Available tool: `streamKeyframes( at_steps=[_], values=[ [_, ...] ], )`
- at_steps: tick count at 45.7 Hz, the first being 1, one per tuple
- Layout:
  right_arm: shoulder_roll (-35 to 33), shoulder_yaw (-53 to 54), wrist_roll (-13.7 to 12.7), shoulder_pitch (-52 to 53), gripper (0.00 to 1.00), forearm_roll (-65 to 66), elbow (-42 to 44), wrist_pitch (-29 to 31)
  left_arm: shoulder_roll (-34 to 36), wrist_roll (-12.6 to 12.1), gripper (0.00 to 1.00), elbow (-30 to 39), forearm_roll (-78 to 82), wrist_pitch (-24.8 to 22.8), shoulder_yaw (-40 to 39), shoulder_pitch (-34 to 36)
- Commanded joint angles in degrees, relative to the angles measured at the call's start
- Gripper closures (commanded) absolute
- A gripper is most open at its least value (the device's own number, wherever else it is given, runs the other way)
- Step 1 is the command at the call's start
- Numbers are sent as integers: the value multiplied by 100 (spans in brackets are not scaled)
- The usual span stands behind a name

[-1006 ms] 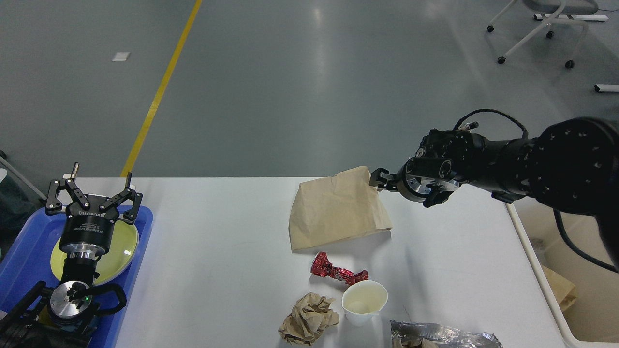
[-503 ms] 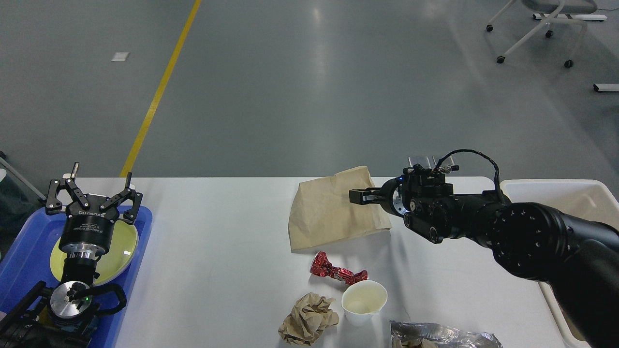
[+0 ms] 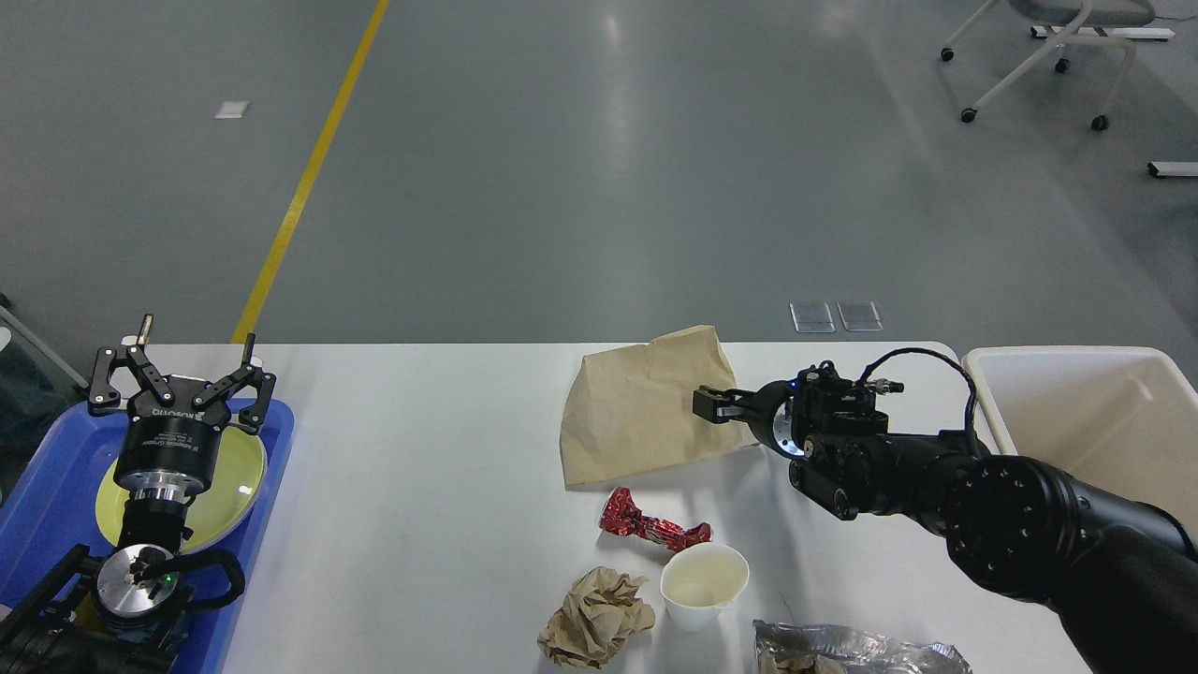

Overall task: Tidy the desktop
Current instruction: 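Grasp the edge of the second brown paper bag with the right gripper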

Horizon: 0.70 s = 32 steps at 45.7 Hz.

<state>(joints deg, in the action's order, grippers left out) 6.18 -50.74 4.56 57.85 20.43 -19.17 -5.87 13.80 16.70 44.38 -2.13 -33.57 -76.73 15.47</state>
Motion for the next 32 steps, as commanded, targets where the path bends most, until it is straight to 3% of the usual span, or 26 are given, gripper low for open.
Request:
streamKeyframes(
  at_steps=[1, 17, 19, 21, 25, 26, 32],
  values=[
    [50, 336, 1, -81, 2, -13, -26, -37, 0, 0, 4, 0, 2, 0, 0, 0],
    [111, 600, 1, -178, 4, -4, -43, -37, 0, 0, 4, 0, 2, 0, 0, 0],
    [103, 600, 1, -187, 16, 31, -52, -37, 0, 0, 4, 0, 2, 0, 0, 0],
    [102, 600, 1, -178, 36, 75, -69, -28, 0, 0, 4, 0, -7, 0, 0, 0],
    [102, 583, -25, -187, 94, 110, -113, 7, 0, 0, 4, 0, 2, 0, 0, 0],
    [102, 583, -51, -187, 100, 110, -140, 7, 0, 0, 4, 0, 2, 0, 0, 0],
    [67, 592, -394, -169, 100, 66, -263, 16, 0, 0, 4, 0, -7, 0, 0, 0]
  ],
)
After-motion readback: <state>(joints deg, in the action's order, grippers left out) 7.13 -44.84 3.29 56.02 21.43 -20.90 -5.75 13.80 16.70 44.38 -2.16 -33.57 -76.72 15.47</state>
